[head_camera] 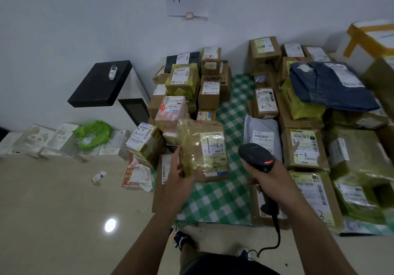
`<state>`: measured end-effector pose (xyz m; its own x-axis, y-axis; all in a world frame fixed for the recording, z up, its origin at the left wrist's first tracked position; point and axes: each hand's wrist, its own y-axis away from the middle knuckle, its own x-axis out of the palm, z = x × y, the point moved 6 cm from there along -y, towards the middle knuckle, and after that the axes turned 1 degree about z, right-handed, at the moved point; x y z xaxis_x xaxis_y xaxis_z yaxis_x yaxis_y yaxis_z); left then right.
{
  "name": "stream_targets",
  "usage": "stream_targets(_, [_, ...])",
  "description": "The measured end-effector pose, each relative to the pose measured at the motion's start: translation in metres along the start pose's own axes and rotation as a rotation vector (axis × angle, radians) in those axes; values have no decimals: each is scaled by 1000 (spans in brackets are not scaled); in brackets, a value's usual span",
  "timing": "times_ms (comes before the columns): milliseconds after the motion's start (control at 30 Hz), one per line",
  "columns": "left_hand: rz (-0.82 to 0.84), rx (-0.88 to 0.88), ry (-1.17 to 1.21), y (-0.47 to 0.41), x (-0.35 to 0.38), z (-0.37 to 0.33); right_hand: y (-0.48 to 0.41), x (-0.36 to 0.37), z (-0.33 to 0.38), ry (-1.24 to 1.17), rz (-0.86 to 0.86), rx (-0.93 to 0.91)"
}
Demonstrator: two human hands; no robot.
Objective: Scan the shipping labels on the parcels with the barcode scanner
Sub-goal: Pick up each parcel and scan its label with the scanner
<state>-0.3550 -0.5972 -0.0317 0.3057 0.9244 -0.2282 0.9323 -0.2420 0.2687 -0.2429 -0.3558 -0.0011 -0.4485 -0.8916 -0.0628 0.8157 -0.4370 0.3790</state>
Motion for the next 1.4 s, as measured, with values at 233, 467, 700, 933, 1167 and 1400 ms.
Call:
stream_targets(233, [217, -311, 30, 14, 61, 82, 1, -16, -25, 32, -33, 68])
stream_targets(467, [368, -439, 28, 16, 95, 111, 6, -16, -39, 84, -24, 97])
stream_targets(700, [416, -311, -168, 17, 92, 112, 4, 4, -46, 114, 41, 110])
stream_targets(933, [-198, -111, -400, 5, -4, 108, -6, 43, -49, 152, 130, 133])
stream_targets(1167, [-297, -444, -491, -18, -81, 169, -8, 75, -54, 192, 219, 135])
stream_targets(1400, [-129, -516, -52, -14, -71, 204, -13, 88, -70, 254, 254, 188])
